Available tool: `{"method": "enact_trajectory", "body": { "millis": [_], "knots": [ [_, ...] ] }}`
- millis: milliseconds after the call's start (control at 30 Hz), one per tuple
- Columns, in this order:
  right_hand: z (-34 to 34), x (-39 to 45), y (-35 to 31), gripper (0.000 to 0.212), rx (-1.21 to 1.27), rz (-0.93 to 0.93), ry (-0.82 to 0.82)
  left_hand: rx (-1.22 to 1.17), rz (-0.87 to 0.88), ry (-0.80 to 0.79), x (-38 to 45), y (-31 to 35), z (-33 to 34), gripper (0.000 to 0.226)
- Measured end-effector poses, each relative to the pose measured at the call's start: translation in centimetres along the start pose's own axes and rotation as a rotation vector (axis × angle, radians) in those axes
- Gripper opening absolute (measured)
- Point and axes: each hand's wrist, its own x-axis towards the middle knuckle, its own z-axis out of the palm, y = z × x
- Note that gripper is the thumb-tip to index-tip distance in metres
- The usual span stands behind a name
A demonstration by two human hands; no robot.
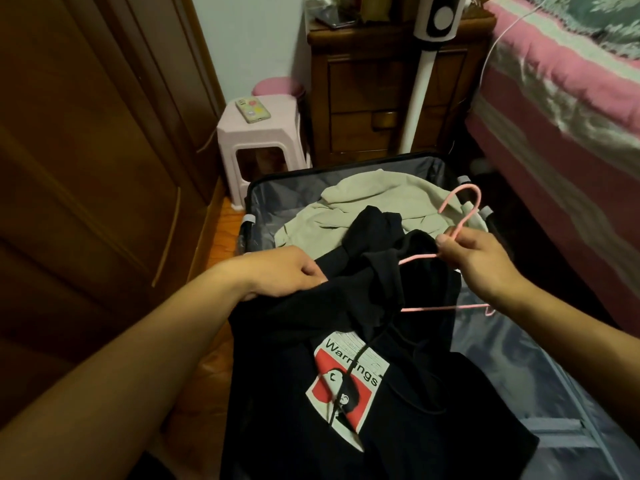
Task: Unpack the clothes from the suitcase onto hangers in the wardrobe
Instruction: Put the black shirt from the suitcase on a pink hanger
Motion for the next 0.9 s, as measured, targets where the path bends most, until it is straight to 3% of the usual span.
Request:
{"method": "enact_trajectory", "body": {
  "millis": [100, 167, 233, 333, 433, 533, 767, 833, 900],
  "knots": [
    [0.4, -0.3, -0.3, 0.035, -0.085, 0.008, -0.018, -0.064, 0.011, 0.131, 0.2, 0.2, 0.8, 0.014],
    [0.7, -0.3, -0.2, 0.036, -0.157, 0.064, -0.02, -0.168, 0.139, 0.371, 0.1, 1.2, 0.9, 0.013],
    [0.8, -0.2, 0.1, 0.037, -0.146, 0.132, -0.002, -0.272, 0.307, 0.406, -0.7, 2.7, 0.8, 0.012],
    [0.5, 0.1, -0.4, 0.037, 0.054, 0.153, 0.025, -0.004, 0.403, 0.421, -1.2, 3.7, 0.8, 0.008],
    [0.5, 0.2, -1.7, 0.034, 0.186, 0.118, 0.038, 0.343, 0.361, 0.54, -0.8, 3.1, 0.6, 0.018],
    [1.5, 0.3, -1.9, 0.034, 0.201, 0.105, -0.02, 0.526, 0.307, 0.493, -0.6, 2.9, 0.4, 0.026],
    [4.4, -0.4, -2.2, 0.033, -0.037, -0.028, -0.189, 0.473, 0.382, 0.549, 0.7, 3.6, 3.3, 0.016],
    [4.1, -0.3, -2.1, 0.027, -0.253, -0.191, -0.117, 0.483, 0.304, 0.585, 0.9, 2.9, 2.6, 0.011],
    [3.3, -0.2, -1.6, 0.022, -0.44, -0.35, 0.082, 0.512, 0.113, 0.643, 1.3, 1.3, 1.7, 0.013]
  ]
}}
